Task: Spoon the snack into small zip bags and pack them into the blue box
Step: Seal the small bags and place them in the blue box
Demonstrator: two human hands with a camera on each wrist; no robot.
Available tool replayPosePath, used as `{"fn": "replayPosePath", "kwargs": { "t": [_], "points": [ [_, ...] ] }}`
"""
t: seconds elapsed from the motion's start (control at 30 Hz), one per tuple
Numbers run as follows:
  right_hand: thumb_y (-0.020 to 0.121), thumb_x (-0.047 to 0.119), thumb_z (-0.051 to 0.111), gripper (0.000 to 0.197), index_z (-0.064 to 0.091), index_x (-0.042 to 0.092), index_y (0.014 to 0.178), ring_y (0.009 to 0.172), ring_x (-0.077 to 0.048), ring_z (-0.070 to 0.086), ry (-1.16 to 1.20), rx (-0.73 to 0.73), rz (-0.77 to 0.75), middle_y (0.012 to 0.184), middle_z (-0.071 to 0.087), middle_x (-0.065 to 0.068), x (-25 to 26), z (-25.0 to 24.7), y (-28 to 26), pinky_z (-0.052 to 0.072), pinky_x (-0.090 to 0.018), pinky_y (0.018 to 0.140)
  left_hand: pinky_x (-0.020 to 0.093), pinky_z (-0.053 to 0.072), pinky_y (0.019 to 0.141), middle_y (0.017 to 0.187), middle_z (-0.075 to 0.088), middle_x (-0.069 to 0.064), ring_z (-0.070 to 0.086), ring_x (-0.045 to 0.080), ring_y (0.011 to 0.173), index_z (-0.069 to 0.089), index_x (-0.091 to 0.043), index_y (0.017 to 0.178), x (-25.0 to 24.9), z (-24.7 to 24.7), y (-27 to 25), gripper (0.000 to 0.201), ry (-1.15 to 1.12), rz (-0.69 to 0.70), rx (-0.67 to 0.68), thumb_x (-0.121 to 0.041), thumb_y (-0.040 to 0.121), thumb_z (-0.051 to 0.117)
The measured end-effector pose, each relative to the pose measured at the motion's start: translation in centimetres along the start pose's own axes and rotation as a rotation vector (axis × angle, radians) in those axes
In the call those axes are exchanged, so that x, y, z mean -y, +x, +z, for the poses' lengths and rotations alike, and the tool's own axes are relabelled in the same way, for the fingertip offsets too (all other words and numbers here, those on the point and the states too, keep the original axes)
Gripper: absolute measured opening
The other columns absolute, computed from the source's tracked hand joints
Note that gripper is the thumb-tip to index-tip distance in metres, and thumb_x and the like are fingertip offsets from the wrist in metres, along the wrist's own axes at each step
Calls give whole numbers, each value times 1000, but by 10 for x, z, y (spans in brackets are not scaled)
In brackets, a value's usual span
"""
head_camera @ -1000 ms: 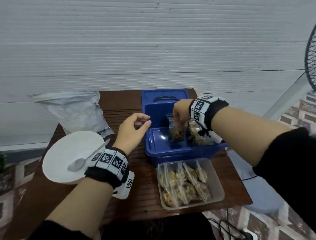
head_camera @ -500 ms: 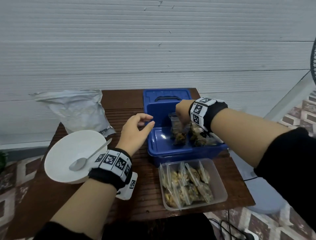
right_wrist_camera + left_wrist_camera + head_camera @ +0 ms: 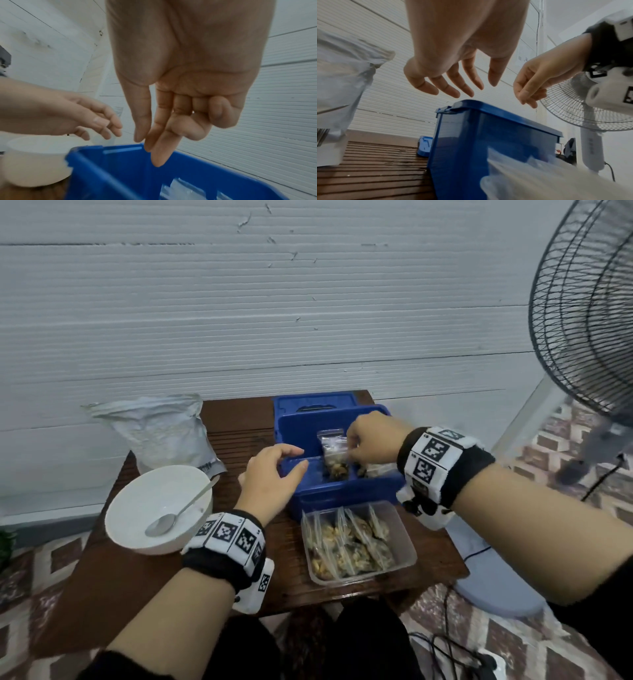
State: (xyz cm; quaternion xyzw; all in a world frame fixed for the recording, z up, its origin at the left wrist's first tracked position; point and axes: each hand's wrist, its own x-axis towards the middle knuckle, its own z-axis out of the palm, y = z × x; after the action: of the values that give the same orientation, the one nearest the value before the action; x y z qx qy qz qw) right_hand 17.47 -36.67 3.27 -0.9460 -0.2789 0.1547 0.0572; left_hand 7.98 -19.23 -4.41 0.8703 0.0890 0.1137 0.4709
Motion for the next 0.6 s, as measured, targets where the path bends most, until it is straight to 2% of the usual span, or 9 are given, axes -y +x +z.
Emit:
{"fn": "replayPosePath", "kwargs": {
  "t": [0.07,0.13,0.27,0.33,0.43,0.53,0.6],
  "points": [
    [89,25,61,29,59,5,68,73,-26,59,-9,9,60,74,61,-9,-4,14,-25,45,-32,62,53,39,101,107,56,-25,53,15,115,55,-50,89,-6,4,-12,14,6,0,13,-39,89,64],
    [89,28,62,34,46,13,63,69,-22,52,9,-1,128,69,51,-3,-8,34,-44,40,-30,62,52,36,102,110,57,-21,51,17,117,55,-48,91,-11,9,-23,11,30,0,27,-40,90,62],
    [90,38,59,27,56,12,87,81,-24,61,79,-13,271,84,58,-4,-14,77,-68,49,-32,68,50,33,103,113,57,-19,49,16,118,55,-46,92,-21,18,-43,10,52,4,69,-39,91,62],
    [90,42,56,28,54,14,85,84,-25,63,80,-20,312,86,60,-5,-15,95,-74,50,-33,72,47,31,103,112,56,-19,48,15,119,55,-44,96,-25,21,-51,9,63,-3,87,-38,92,61],
    [91,39,52,26,56,14,85,88,-28,64,71,-53,326,95,66,-8,-17,113,-81,49,-34,73,43,31,100,111,56,-20,48,12,117,56,-43,96,-29,25,-59,9,69,-6,110,-37,92,61],
    [93,29,48,27,62,7,102,99,-31,63,46,-108,346,106,66,-13,-16,117,-88,47,-35,83,38,29,96,108,57,-22,49,7,111,55,-44,93,-32,28,-67,11,82,-11,109,-36,92,62],
    [94,28,46,29,61,6,105,101,-31,61,28,-189,354,107,65,-13,-18,115,-94,45,-34,85,35,27,92,107,58,-21,49,6,108,56,-42,94,-35,30,-71,10,82,-17,116,-34,92,61]
  ]
}}
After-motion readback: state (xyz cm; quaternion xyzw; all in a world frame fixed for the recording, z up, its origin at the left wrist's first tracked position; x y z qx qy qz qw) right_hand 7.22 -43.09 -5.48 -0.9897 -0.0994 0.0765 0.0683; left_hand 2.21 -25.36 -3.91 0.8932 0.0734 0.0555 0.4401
